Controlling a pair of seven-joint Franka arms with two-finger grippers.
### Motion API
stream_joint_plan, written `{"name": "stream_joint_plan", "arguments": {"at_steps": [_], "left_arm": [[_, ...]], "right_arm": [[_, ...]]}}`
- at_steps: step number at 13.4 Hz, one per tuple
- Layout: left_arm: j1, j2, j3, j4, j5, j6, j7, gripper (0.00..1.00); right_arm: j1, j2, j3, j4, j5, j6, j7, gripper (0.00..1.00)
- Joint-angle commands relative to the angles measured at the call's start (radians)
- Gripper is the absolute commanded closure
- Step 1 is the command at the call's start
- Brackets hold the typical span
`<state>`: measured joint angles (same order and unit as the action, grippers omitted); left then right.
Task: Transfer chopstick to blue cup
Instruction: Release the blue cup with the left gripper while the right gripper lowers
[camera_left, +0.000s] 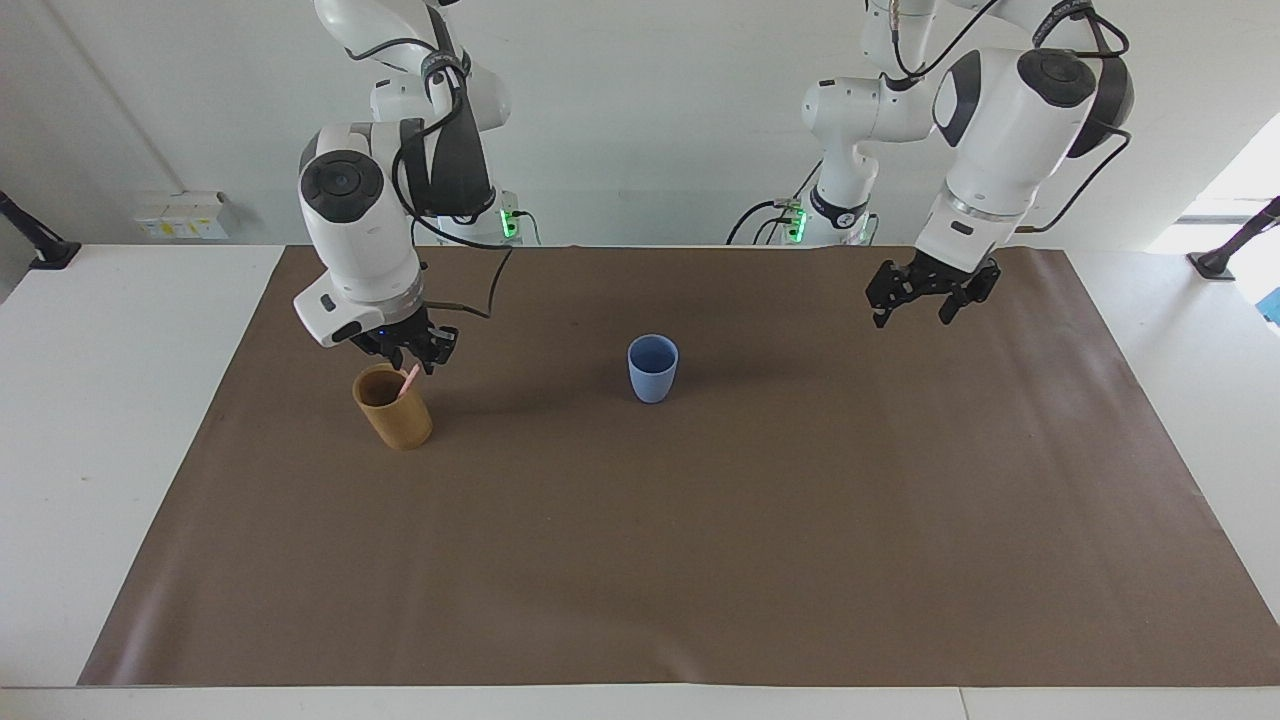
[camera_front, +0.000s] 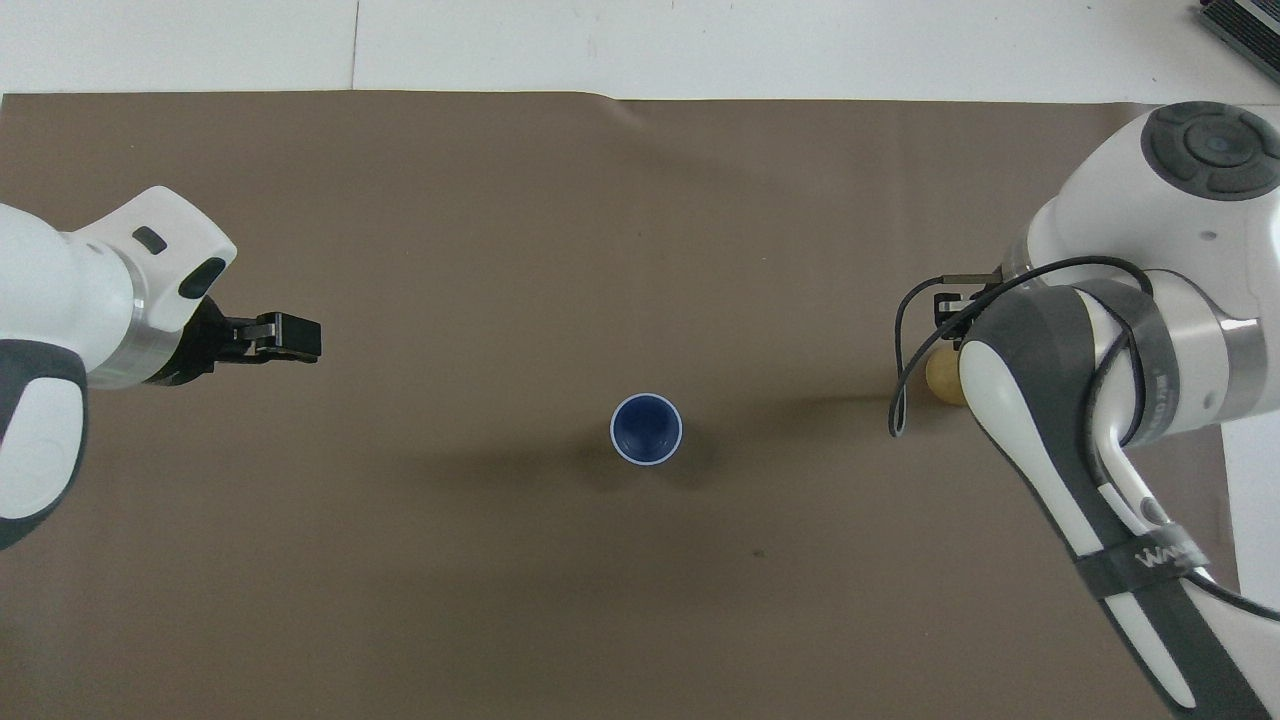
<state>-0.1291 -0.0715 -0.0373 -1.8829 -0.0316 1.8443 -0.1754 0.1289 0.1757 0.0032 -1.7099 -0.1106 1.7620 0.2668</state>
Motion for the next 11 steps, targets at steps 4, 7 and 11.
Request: {"name": "stream_joint_plan", "arguments": {"at_steps": [4,7,11], "left_arm": [[0.169,-0.008,-0.013,0.143,0.001,-0.157,0.230,0.00],[0.177,0.030,-0.013,0.286,0.016,-0.276,0.231,0.00],[0.172,0.023,-0.018,0.334,0.013,-0.352,0.235,0.00]], "right_arm": [[-0.009,-0.019,0.003,-0.030,-0.024,0.063,0.045,0.66],[-0.011,-0.022,0.004,-0.031,-0.009,0.059,0.058,0.88],[-0.009,-0.035,0.004,-0.019,-0.003,0.042,0.086,1.00]]}}
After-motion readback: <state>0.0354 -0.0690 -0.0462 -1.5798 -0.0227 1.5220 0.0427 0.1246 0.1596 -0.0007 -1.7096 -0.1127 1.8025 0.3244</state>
